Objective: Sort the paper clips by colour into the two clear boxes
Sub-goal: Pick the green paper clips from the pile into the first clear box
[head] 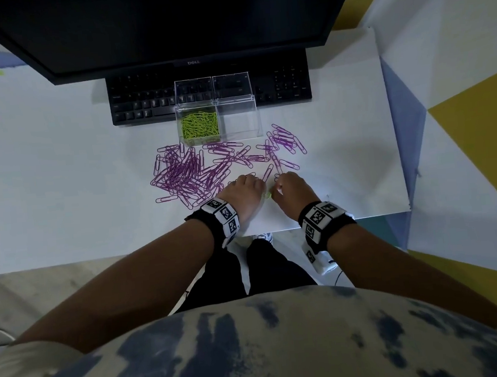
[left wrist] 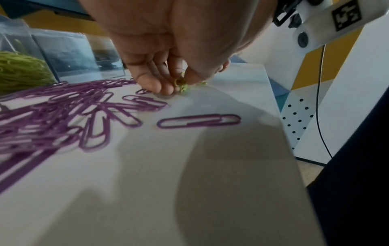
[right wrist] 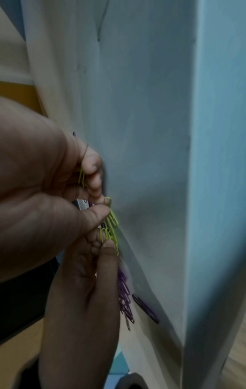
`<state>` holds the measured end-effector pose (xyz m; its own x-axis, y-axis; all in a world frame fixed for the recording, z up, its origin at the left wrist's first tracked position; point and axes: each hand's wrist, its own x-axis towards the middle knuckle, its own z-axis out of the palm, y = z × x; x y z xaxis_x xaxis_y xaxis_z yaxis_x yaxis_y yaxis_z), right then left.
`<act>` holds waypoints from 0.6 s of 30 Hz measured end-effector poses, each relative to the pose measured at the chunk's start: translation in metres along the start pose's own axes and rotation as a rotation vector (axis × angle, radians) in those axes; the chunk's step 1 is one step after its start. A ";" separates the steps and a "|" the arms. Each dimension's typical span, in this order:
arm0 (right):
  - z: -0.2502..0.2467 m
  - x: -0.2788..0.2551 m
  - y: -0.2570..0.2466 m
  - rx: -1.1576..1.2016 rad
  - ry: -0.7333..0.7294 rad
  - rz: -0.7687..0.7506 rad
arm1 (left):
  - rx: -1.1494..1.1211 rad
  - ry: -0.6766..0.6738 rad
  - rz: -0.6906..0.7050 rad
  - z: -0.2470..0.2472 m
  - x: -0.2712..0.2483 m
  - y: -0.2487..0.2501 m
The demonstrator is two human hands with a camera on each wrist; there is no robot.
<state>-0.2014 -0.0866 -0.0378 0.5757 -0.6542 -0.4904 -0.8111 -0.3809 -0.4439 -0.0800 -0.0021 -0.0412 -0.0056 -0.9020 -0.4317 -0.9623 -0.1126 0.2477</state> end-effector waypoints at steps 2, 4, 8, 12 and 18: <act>0.000 0.002 -0.002 0.010 0.006 -0.021 | 0.013 -0.089 -0.018 -0.002 0.003 -0.004; -0.003 0.006 0.000 0.088 0.019 -0.020 | -0.038 -0.122 -0.028 -0.007 0.003 -0.011; -0.016 0.012 0.008 0.365 0.054 0.064 | -0.342 0.021 -0.124 -0.012 0.001 -0.021; -0.027 0.015 0.015 0.668 -0.053 0.155 | -0.554 0.096 -0.222 -0.011 -0.002 -0.033; -0.031 0.011 0.010 0.968 -0.182 0.282 | -0.765 0.115 -0.337 -0.020 -0.009 -0.041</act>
<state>-0.2063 -0.1176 -0.0245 0.4492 -0.4981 -0.7417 -0.5343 0.5155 -0.6699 -0.0354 0.0028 -0.0302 0.3163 -0.8018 -0.5069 -0.4575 -0.5971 0.6590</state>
